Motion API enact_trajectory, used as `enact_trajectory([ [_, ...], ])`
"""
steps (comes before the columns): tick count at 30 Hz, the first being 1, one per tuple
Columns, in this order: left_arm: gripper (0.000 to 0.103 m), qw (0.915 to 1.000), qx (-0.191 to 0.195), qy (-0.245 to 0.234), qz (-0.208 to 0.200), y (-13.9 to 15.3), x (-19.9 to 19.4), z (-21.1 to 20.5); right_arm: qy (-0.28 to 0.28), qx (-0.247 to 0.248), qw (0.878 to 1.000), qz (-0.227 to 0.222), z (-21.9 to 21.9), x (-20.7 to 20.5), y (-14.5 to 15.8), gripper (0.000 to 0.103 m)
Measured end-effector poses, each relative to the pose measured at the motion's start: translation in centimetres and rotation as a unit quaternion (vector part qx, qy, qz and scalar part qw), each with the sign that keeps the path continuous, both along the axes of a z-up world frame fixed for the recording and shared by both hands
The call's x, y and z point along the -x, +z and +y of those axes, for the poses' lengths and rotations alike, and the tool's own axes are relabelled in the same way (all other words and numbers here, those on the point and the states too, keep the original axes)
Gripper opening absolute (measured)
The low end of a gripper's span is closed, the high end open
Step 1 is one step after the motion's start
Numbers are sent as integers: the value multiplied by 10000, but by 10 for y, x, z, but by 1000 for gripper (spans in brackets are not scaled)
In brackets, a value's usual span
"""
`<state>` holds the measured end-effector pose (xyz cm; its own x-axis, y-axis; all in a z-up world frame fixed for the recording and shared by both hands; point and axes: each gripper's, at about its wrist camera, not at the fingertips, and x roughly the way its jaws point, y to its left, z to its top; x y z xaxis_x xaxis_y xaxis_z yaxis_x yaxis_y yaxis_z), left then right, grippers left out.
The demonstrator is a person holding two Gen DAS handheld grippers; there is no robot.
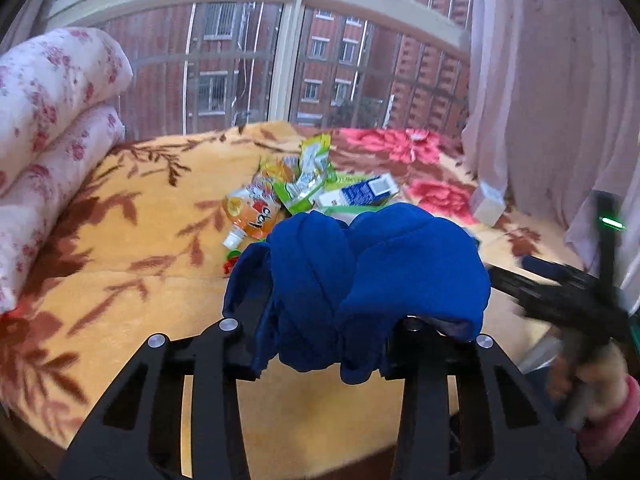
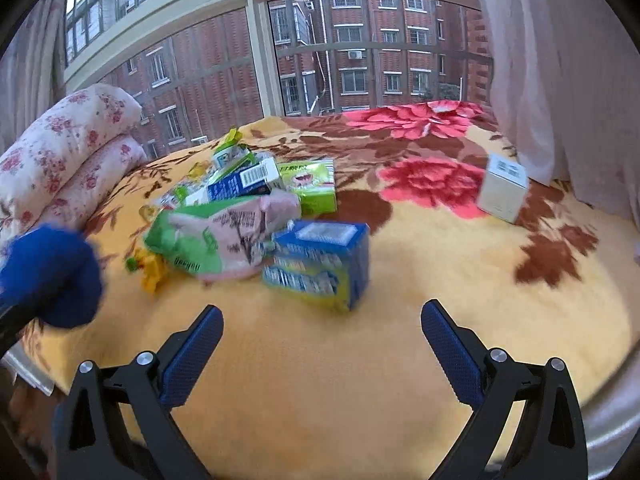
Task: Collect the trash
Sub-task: 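Grasp the blue cloth with the left tool while the right tool grasps the blue juice box, then carry both items to the orange bucket and open both tools to drop them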
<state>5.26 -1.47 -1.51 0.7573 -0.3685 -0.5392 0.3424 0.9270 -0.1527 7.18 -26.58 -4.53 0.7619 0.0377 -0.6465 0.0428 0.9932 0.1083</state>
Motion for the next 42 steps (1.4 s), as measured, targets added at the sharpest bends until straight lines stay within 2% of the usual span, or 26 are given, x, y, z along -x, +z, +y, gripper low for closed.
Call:
enact_trajectory([
  [4, 38, 9999, 46, -39, -128, 10, 23, 10, -85, 338, 9994, 66, 12, -42, -6, 98],
  [6, 38, 9999, 25, -38, -152, 13, 30, 13, -155, 391, 9985, 340, 14, -65, -14, 97],
  [7, 38, 9999, 17, -39, -156, 15, 34, 14, -164, 311, 9983, 457, 12, -73, -18, 94],
  [8, 38, 9999, 24, -28, -165, 15, 36, 15, -179, 225, 9981, 550, 11, -79, -22, 79],
  [9, 38, 9998, 24, -20, -177, 16, 37, 17, -182, 179, 9978, 608, 10, -83, -25, 71],
  [12, 38, 9998, 2, 6, -218, 17, 43, 20, -182, 52, 9982, 571, 5, -80, -24, 68],
  [19, 38, 9997, 95, -211, -68, 12, 50, 21, 120, 6, 9998, 183, -3, -36, 7, 67],
  [22, 38, 9991, 107, -409, 56, 8, 58, 20, 472, -115, 9988, 61, -2, -6, 22, 68],
  [26, 38, 9967, -11, -795, 137, 2, 80, 12, 1001, -39, 9949, -69, 7, 44, 34, 68],
  [33, 38, 9877, -450, -1405, 512, -29, 113, -8, 1553, -71, 9878, 76, 20, 106, 27, 68],
  [42, 38, 9692, -985, -1810, 1350, -93, 123, -31, 1768, -220, 9819, 645, 29, 138, -8, 68],
])
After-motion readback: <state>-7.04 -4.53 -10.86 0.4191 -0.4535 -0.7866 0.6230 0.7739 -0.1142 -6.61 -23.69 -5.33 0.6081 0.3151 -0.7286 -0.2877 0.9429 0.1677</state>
